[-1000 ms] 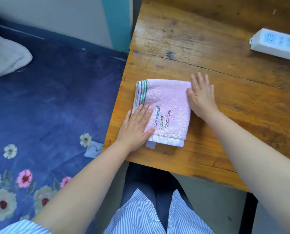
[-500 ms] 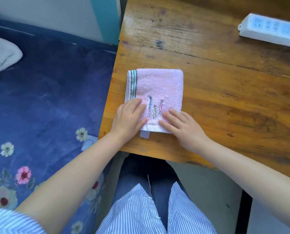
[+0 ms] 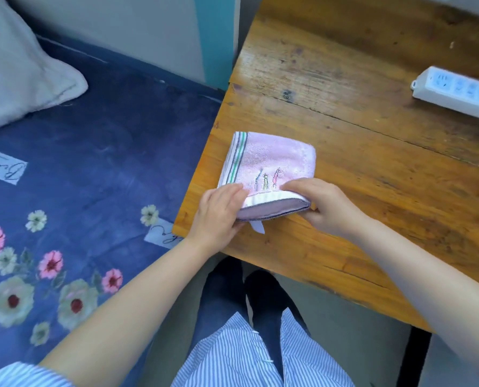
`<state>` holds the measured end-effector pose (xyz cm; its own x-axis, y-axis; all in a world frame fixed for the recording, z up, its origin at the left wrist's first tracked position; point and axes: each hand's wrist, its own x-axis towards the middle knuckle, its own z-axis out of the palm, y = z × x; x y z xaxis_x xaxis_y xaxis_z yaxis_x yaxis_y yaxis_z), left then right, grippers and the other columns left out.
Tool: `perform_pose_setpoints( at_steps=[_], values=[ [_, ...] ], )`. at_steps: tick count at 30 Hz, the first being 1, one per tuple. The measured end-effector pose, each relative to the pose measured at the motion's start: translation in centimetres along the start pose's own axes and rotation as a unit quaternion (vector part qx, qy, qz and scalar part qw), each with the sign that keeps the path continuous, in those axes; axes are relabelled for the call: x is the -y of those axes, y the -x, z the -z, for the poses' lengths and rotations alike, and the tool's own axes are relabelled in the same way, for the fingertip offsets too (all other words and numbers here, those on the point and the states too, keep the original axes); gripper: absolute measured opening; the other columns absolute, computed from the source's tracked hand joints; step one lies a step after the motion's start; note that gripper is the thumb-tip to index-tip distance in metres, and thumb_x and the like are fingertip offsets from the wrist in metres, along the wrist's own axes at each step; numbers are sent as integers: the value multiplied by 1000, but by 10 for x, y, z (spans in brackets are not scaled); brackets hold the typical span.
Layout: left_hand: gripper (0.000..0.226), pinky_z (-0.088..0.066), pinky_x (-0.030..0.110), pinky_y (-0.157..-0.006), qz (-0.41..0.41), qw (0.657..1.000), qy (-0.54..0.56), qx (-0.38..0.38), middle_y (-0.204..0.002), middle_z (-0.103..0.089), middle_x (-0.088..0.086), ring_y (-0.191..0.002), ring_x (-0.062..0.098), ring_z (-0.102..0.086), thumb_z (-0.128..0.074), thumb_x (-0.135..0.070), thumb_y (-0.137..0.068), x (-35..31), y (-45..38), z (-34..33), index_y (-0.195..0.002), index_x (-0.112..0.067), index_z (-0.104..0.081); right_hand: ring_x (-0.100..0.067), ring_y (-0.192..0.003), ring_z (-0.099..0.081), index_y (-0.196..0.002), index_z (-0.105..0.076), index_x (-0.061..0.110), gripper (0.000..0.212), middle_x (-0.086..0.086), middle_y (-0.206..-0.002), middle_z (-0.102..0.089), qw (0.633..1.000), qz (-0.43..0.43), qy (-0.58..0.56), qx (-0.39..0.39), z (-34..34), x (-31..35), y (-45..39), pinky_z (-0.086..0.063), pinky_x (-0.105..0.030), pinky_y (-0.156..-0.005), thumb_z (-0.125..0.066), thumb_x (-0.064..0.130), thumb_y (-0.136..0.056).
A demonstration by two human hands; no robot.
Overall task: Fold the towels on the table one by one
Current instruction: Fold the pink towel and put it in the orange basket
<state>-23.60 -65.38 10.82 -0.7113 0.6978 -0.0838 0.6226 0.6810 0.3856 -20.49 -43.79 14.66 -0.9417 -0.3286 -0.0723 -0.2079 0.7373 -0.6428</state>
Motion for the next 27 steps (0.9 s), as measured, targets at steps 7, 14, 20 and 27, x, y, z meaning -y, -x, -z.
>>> perform_pose_setpoints(
  at_steps=[7, 14, 20, 27],
  values=[
    [56, -52, 35, -60, 76, 995, 15, -60, -85, -69, 19, -73, 34, -67, -73, 18, -44, -14, 33, 50, -97, 2, -63, -11, -84, -54, -99, -61, 17, 39, 9, -89, -59, 978, -78, -168, 94, 36, 30, -16, -39, -10, -69, -49, -15, -78],
    [26, -37, 27, -78, 273, 938, 147, -156, -106, -62, 6, -98, 24, -55, -59, -5, -84, -9, 113, 103, -110, -7, -59, 5, -73, -54, -116, -47, 20, 48, -3, -106, -53, 959, -68, -214, 173, 20, 90, -53, -43, -10, -62, -46, -12, -80],
    [23, -32, 16, -75, 380, 872, 177, -251, -102, -64, 15, -92, 23, -55, -63, 2, -79, -1, 206, 137, -103, 3, -61, -5, -98, -45, -142, -19, 14, 83, 8, -120, -38, 958, 24, -161, 236, -48, 183, -68, -40, 2, -67, -63, -7, -74],
    [29, -32, 13, -62, 501, 753, 206, -373, -95, -61, 6, -83, 16, -52, -65, 5, -75, 28, 357, 170, -103, -2, -62, -12, -95, -47, -137, -32, 15, 75, 5, -109, -46, 961, 115, -145, 207, -129, 324, -88, -32, -8, -69, -70, 1, -73]
  ],
)
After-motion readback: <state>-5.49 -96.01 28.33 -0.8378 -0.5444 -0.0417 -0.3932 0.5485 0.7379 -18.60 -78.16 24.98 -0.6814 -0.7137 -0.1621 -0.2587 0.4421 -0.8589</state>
